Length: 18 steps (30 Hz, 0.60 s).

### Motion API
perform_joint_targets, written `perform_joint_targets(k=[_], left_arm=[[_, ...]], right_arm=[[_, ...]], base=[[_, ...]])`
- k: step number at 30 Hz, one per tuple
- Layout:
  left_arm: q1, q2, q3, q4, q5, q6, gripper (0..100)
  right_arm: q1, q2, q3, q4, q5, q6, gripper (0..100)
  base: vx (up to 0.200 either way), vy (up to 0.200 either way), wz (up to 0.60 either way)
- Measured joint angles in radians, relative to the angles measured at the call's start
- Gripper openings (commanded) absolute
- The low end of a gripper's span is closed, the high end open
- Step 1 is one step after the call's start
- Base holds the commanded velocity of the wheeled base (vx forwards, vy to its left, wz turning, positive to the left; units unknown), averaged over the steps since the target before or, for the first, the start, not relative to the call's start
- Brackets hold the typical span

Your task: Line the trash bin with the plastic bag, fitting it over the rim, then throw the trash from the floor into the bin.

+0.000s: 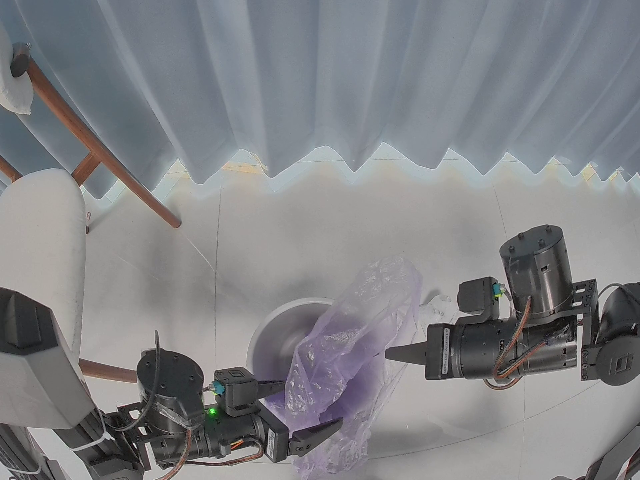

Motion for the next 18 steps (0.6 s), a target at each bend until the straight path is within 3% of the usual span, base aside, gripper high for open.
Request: perform_joint_targets(k=[15, 16, 18], left_arm=[[0.004, 0.061, 0.006, -0.009, 0.001, 0.000, 100], [0.004, 0.064, 0.006, -0.009, 0.002, 0.000, 0], [0.004, 0.070, 0.007, -0.009, 0.001, 0.001, 0]], right_arm=[[-0.014, 0.001, 0.016, -0.036, -0.001, 0.000, 0], [-0.014, 0.001, 0.016, -0.036, -0.001, 0.000, 0], [-0.015, 0.002, 0.017, -0.036, 0.000, 0.000, 0]], base=[[0.000, 0.000, 0.00], [0.000, 0.000, 0.00], [0.000, 0.000, 0.00]])
